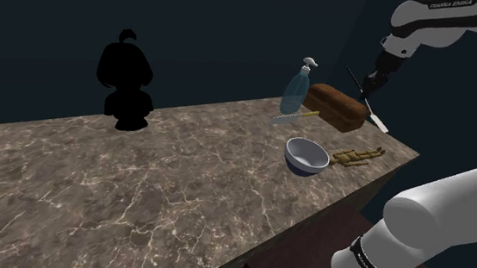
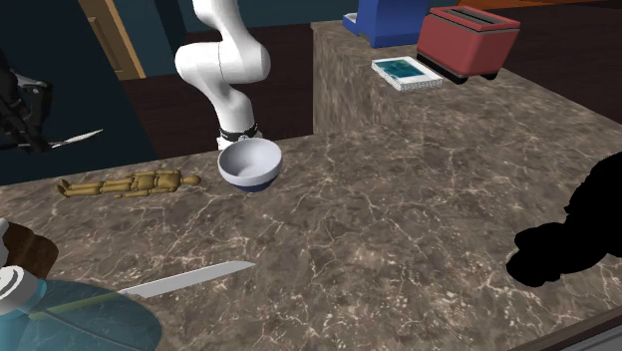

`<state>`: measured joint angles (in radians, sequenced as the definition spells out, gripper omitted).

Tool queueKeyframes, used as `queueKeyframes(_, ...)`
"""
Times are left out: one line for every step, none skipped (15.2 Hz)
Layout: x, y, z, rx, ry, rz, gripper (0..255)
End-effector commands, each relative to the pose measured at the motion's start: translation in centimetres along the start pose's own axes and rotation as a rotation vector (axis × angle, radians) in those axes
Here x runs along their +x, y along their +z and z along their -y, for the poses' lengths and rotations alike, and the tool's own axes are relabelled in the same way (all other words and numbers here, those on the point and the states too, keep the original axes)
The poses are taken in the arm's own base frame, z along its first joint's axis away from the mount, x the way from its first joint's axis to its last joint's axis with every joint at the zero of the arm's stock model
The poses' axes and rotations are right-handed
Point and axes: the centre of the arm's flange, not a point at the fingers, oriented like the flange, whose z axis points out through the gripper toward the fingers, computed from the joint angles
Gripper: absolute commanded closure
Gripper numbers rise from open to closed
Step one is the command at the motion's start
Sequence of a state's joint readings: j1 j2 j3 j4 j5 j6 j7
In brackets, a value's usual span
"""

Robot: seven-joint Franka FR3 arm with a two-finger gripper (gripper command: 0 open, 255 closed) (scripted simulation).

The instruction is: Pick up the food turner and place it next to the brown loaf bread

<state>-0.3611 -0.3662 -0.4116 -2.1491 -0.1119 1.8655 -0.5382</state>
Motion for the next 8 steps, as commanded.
queueKeyframes(-1.1, 0.2, -2.7, 0.000, -0.002, 0.001, 255)
queueKeyframes(-1.7, 0.1, -3.9, 0.000, -0.002, 0.001, 255)
queueKeyframes(-2.2, 0.1, -5.1, 0.000, -0.002, 0.001, 255)
queueKeyframes(-2.8, 0.0, -6.3, 0.000, -0.002, 0.001, 255)
queueKeyframes(-3.3, 0.0, -7.5, 0.000, -0.002, 0.001, 255)
queueKeyframes(-3.9, 0.0, -8.7, 0.000, -0.002, 0.001, 255)
queueKeyframes(-4.4, -0.1, -9.9, 0.000, -0.002, 0.001, 255)
queueKeyframes(-5.0, -0.1, -11.1, 0.000, -0.002, 0.001, 255)
